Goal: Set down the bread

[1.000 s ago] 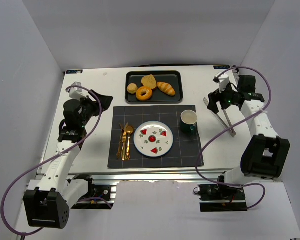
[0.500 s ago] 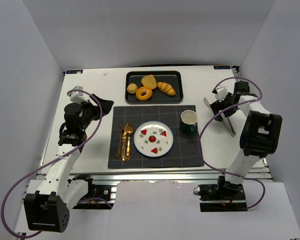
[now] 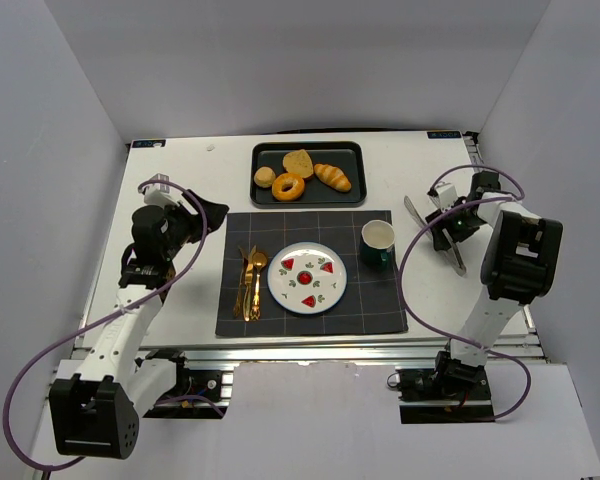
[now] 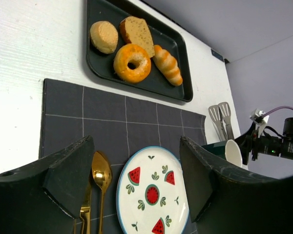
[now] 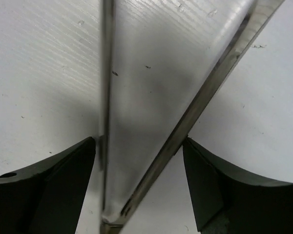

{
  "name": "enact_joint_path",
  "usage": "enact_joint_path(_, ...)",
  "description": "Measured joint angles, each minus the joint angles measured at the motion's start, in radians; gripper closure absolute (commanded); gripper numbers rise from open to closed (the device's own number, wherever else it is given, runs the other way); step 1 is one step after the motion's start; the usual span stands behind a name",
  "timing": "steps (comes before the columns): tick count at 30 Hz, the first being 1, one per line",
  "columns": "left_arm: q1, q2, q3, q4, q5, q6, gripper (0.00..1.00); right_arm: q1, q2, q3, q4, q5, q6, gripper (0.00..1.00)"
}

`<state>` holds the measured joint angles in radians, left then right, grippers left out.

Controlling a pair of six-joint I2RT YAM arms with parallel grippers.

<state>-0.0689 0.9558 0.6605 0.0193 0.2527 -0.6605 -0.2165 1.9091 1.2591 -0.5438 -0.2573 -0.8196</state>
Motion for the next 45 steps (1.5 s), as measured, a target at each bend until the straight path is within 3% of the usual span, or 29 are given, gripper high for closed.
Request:
enact_joint_path(4, 0.0, 0.016, 0.0, -0.004, 0.001, 0.003, 0.2, 0.0, -0.009, -0.019, 0.014, -0.006, 0.005, 0.35)
enact_joint_path(11, 0.0, 0.018, 0.0, -0.002, 0.004, 0.003, 0.2, -0.007, -0.014, -0.026, 0.03, -0.035, 0.017, 0.79)
enact_joint_path(13, 0.0, 0.018, 0.001, -0.004, 0.004, 0.006, 0.2, -0.009, -0.016, -0.023, 0.024, -0.045, 0.023, 0.82)
enact_joint_path(16, 0.0, 0.018, 0.001, -0.006, 0.004, 0.006, 0.2, -0.005, -0.021, 0.006, -0.012, -0.08, 0.028, 0.82)
enact_joint_path(21, 0.0, 0.016, 0.002, -0.012, 0.004, 0.006, 0.2, 0.04, -0.04, 0.219, -0.117, -0.153, 0.056, 0.71)
enact_joint_path(28, 0.0, 0.013, 0.002, -0.012, 0.005, 0.002, 0.2, 0.226, -0.124, 0.443, -0.137, -0.235, 0.119, 0.6)
enact_joint_path(33, 0.0, -0.004, 0.002, -0.012, 0.005, -0.009, 0.2, 0.359, -0.113, 0.522, -0.159, -0.27, 0.166, 0.58)
enact_joint_path(45, 0.0, -0.057, 0.002, -0.012, 0.003, -0.021, 0.2, 0.477, -0.006, 0.597, -0.166, -0.297, 0.293, 0.61)
